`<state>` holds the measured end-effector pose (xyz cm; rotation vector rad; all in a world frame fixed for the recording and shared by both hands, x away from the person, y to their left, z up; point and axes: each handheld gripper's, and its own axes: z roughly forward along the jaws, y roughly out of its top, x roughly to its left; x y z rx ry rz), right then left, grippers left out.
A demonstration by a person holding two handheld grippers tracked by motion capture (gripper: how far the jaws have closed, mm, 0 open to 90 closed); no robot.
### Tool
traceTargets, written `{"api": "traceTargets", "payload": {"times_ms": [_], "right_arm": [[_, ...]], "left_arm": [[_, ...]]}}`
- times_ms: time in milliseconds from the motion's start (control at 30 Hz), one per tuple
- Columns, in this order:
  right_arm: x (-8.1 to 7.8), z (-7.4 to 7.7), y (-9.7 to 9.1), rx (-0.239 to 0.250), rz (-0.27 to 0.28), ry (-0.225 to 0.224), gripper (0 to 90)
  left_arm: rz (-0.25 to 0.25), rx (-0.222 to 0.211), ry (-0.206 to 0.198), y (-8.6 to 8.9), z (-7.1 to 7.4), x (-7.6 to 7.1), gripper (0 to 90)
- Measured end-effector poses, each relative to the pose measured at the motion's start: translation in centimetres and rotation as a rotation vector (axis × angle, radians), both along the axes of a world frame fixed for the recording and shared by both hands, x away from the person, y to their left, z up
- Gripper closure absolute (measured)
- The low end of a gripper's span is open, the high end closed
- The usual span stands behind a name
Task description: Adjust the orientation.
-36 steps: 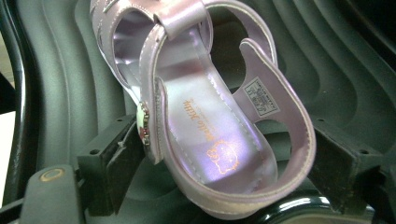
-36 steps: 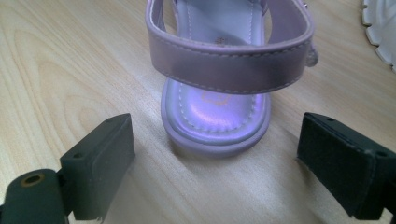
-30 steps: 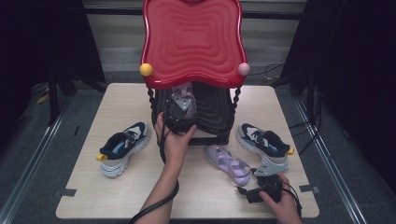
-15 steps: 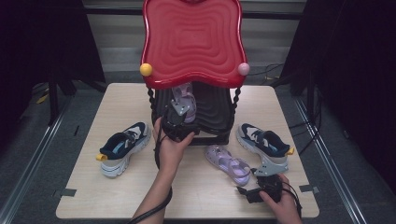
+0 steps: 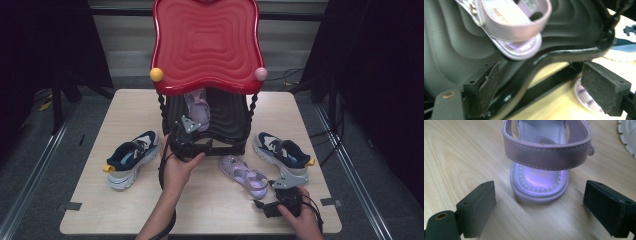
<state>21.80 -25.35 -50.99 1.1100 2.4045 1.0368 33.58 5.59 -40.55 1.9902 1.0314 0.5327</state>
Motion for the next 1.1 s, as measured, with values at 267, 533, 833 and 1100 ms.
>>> {"api": "traceTargets", "payload": {"times_ms": [267,533,833,1100], "right_arm": [[0.0,0.0,0.0,-0.001,0.001,0.0,10.3],[0.0,0.0,0.0,-0.001,0.001,-0.001,10.3],[0.0,0.0,0.0,-0.001,0.0,0.0,10.3],[0.0,0.0,0.0,0.0,0.001,-0.001,10.3]], "left_arm": [[-0.031,-0.021,0.011,0.9,-0.3,-1.3,15.4],[-0.062,-0.026,0.036,1.9,-1.4,-2.3,15.4],[-0.084,-0.019,0.054,2.2,-2.5,-2.8,15.4],[-0.116,0.004,0.063,2.3,-3.5,-3.2,15.5]]}}
